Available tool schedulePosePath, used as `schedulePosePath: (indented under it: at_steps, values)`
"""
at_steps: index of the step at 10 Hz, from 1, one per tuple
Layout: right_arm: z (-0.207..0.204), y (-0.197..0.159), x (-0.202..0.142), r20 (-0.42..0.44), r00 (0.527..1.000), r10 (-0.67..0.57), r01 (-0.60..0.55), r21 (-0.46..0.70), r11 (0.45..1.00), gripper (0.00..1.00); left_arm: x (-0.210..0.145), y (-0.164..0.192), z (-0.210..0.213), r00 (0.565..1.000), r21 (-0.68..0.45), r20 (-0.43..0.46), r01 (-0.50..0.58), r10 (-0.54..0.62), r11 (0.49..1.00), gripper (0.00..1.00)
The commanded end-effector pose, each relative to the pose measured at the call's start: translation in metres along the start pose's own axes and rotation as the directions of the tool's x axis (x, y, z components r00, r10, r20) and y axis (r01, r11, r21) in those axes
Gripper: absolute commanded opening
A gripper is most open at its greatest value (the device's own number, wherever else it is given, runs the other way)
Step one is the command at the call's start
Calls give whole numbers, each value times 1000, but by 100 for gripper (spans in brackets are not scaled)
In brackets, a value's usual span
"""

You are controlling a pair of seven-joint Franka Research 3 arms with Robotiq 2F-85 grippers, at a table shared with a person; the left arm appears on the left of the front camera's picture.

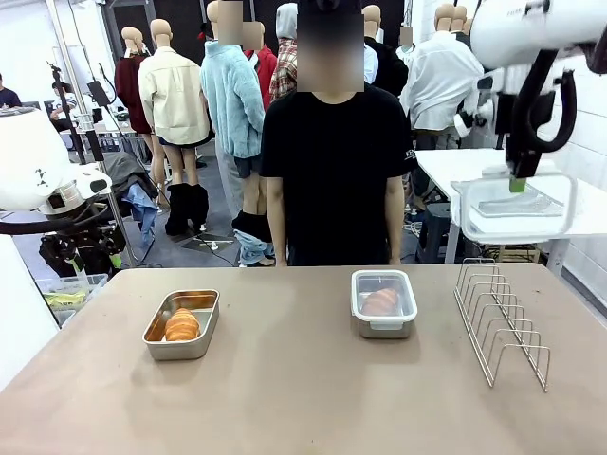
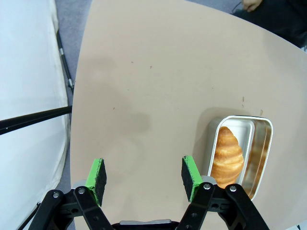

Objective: Place the bread in airtight containers.
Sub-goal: Release when the human grabs the Airtight Container lid.

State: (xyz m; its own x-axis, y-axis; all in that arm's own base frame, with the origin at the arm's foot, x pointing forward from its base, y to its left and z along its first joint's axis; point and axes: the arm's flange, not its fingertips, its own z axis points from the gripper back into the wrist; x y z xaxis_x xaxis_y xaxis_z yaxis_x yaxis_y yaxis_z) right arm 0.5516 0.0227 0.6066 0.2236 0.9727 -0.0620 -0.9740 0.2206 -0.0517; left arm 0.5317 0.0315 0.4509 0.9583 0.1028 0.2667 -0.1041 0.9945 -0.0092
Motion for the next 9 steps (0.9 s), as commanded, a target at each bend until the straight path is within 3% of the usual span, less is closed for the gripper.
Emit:
schedulePosePath:
  at_steps: [1,3,5,6,7,9]
  values:
    - [21,-20,17,127,980,-154,147,67,987,0,0,1,1,1000,0,1,-1,1,1000,82]
    - [35,-56,40,226,859,-460,396,277,875,0,0,1,1,1000,0,1,-1,1,1000,82]
    - [32,-86,52,200,687,-699,540,503,675,0,0,1,1,1000,0,1,-1,1,1000,82]
    - [29,-99,56,176,550,-816,592,607,530,0,0,1,1,1000,0,1,-1,1,1000,82]
    - [26,-109,58,166,450,-877,613,657,439,0,0,1,1,1000,0,1,-1,1,1000,82]
    - [14,-125,61,79,301,-950,588,769,251,0,0,1,1,1000,0,1,-1,1,1000,82]
